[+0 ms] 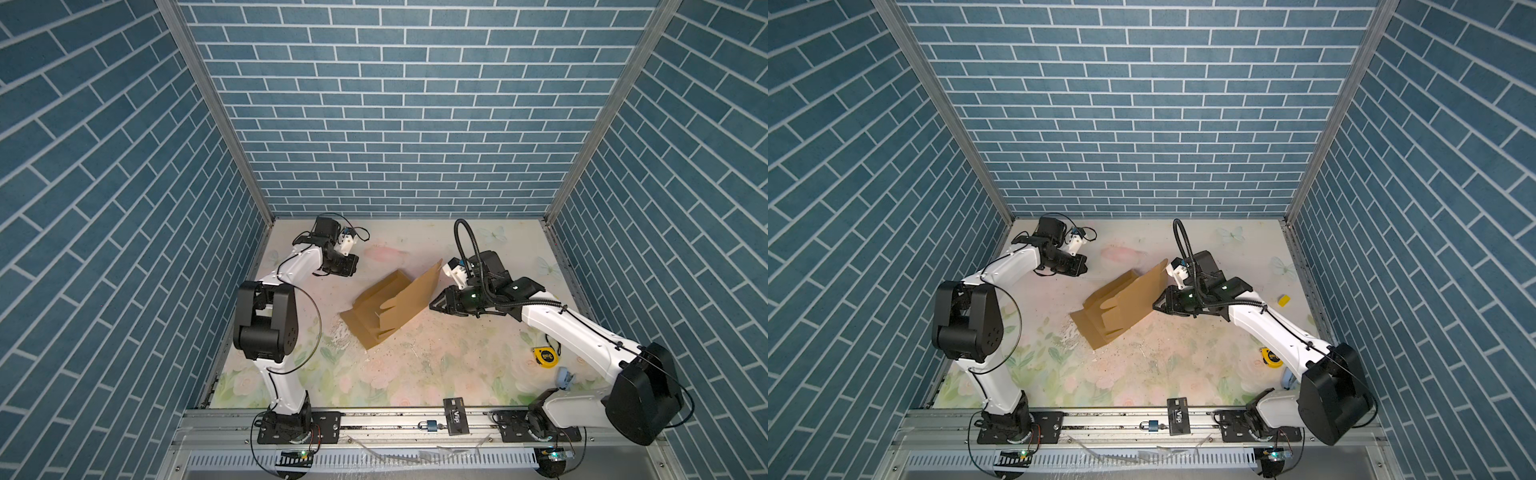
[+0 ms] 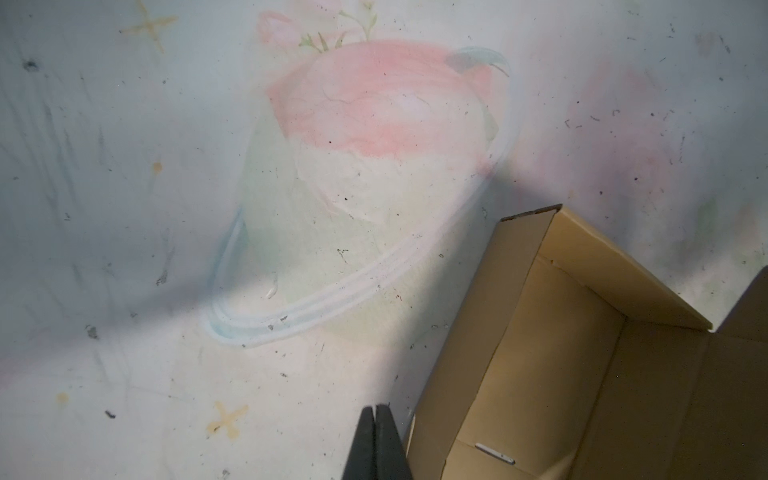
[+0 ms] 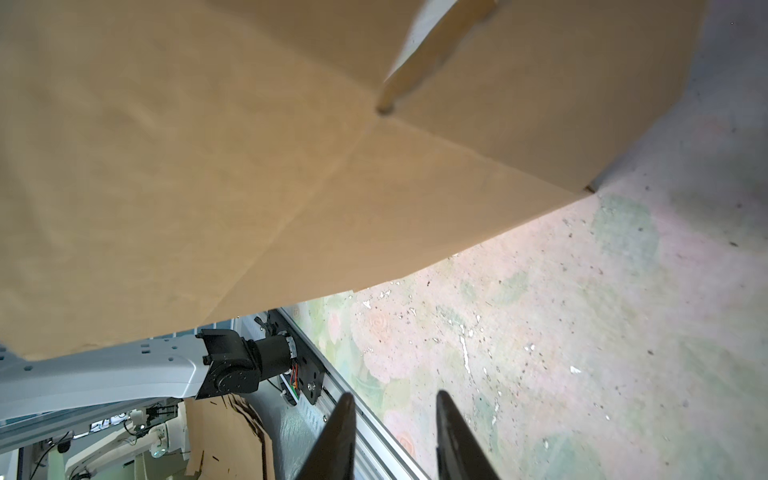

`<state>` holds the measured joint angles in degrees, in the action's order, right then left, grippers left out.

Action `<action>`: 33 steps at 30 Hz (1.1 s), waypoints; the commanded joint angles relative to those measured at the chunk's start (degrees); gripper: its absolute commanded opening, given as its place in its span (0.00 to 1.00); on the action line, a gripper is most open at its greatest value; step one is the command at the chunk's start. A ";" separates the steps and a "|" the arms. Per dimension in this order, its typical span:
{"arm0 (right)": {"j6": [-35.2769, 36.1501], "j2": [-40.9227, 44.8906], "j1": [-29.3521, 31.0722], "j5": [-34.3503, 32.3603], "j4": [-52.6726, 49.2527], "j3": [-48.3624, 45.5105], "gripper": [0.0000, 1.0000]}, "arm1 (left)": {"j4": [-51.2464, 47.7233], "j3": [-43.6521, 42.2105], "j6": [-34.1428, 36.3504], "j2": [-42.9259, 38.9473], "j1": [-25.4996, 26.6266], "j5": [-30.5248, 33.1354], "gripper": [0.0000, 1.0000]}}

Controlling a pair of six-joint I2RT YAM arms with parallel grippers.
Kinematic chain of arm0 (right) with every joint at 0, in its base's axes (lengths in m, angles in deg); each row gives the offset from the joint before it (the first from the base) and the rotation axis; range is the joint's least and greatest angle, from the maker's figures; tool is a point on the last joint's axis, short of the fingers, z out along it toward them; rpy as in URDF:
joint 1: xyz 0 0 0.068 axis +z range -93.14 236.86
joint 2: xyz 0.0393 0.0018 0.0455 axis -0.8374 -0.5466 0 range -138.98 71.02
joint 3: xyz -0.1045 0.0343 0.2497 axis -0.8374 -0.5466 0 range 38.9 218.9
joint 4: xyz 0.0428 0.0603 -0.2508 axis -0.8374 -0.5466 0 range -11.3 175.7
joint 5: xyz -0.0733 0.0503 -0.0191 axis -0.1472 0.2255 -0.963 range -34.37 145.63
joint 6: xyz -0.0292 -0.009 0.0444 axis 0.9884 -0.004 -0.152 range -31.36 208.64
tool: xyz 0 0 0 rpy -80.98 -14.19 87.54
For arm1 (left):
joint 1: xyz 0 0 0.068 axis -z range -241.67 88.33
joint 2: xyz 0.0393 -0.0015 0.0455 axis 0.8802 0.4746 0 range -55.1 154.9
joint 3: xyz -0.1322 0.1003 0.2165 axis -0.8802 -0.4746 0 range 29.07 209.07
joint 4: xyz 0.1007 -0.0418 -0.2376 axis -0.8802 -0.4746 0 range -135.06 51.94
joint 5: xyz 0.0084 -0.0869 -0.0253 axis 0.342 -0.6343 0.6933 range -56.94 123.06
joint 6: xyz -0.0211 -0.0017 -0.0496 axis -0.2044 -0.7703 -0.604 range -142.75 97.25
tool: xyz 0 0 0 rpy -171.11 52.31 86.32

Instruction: Fold the paper box

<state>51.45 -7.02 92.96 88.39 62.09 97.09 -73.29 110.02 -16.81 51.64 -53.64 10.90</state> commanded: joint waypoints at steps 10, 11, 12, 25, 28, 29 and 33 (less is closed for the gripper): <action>-1.46 -7.31 0.38 -3.23 7.04 4.11 0.32 | 0.37 -7.87 0.50 -1.53 3.74 1.44 0.00; -1.57 -8.18 0.33 -3.14 7.46 4.92 0.32 | 0.17 -8.52 0.26 -1.88 3.83 1.01 0.00; -1.42 -9.04 0.29 -3.18 7.79 5.89 0.32 | 0.20 -9.29 -0.42 -2.20 3.83 0.72 0.00; -1.40 -16.52 -5.71 -1.95 5.09 17.63 0.31 | 5.53 -18.83 -11.09 -7.91 4.56 -7.30 0.02; -1.86 -19.07 -6.50 -0.21 6.07 20.20 0.31 | 7.99 -21.22 -14.23 -8.66 6.10 -8.32 0.04; -1.75 -20.14 -6.48 0.02 5.81 21.30 0.31 | 8.59 -21.67 -14.86 -8.80 6.70 -8.53 0.04; -2.03 -24.02 -6.65 1.51 5.74 25.39 0.31 | 8.98 -22.60 -15.97 -9.27 9.06 -9.01 0.05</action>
<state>50.91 -28.79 86.12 87.69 67.77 119.91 -66.05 88.21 -30.37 43.68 -45.88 3.60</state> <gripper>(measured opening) 0.312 0.053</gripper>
